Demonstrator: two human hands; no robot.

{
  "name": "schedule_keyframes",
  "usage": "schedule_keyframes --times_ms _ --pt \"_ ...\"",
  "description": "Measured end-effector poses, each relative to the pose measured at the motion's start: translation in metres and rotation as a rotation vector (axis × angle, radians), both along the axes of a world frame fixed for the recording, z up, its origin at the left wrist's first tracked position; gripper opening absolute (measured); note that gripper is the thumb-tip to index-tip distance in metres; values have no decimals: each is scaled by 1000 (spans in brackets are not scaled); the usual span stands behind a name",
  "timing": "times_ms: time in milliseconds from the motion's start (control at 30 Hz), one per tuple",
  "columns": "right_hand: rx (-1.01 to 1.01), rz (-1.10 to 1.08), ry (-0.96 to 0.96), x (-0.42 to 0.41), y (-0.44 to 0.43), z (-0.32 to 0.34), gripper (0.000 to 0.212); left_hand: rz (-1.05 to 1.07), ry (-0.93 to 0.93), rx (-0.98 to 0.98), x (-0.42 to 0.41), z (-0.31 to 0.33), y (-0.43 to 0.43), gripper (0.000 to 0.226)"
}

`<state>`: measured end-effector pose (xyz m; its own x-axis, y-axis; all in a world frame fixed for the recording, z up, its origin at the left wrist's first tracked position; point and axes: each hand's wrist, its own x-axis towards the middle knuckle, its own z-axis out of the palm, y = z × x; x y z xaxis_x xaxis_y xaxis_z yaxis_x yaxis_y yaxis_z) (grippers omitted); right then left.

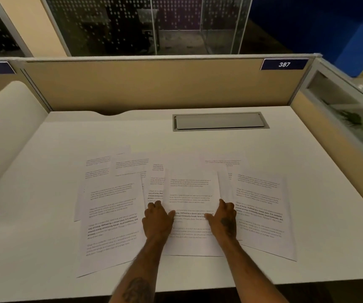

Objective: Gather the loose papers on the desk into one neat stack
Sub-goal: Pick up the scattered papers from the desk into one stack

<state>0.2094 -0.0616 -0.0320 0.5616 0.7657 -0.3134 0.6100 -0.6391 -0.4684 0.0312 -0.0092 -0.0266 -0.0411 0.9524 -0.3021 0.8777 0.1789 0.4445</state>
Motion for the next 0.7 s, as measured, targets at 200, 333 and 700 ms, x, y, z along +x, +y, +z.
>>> schedule_keyframes --times_ms 200,333,700 --pt "103 -224 272 5 12 4 46 152 -237 -108 4 2 7 43" --pt "219 -197 463 14 14 19 27 210 -473 -125 -1 14 18 16" --pt "335 -61 914 33 30 80 26 225 -1257 -333 -44 60 25 32"
